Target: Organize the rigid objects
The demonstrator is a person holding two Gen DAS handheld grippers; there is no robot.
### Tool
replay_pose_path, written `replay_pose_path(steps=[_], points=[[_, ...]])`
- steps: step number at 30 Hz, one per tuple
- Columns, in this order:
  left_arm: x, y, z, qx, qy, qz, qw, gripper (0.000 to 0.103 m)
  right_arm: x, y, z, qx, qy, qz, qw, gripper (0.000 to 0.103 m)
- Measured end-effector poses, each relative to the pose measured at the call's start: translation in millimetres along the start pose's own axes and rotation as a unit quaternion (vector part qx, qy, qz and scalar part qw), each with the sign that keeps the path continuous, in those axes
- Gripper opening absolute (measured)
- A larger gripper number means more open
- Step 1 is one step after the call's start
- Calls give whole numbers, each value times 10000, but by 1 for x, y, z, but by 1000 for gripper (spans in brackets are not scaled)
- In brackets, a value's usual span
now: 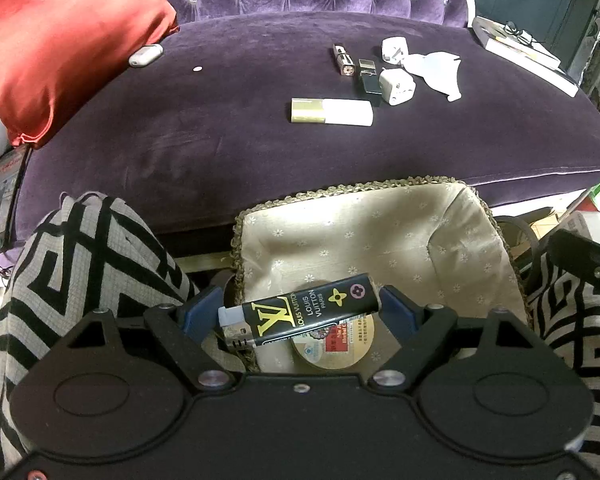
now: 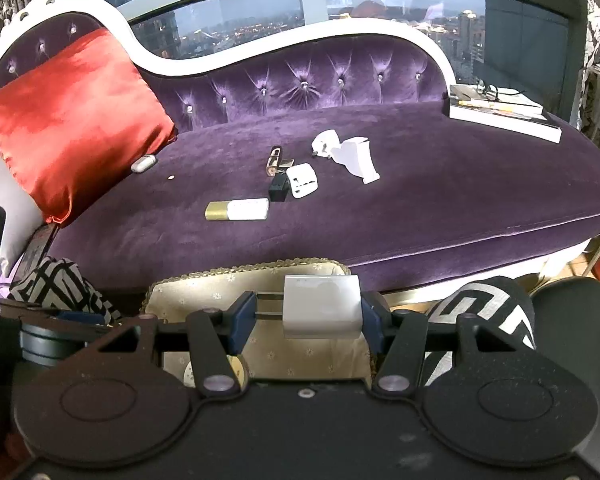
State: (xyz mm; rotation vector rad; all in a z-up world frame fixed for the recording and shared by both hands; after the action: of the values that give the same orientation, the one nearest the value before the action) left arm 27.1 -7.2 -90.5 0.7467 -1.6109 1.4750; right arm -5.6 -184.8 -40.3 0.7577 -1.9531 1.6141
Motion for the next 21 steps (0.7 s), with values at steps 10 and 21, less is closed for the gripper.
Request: replay_pose_path(steps=[10,21], points=[[0,-2,0,21,42,31,10000,81,1,0,0,-1,-21,47,10000,54],[2,-3,1,15,78,58,10000,89,2,0,1,-10,-25,44,10000,54]])
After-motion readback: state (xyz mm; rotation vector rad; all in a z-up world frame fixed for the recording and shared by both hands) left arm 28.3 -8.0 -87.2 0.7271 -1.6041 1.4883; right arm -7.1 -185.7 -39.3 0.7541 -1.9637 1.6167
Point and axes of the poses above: each gripper's, at about its wrist camera, not at the fingertips, and x roughly against the way its jaws point, z to its right, y to its underside, the point moved 8 cm from there along -x, roughly the way its jaws point, and after that the axes turned 5 degrees about -x, right-handed, at the moved point
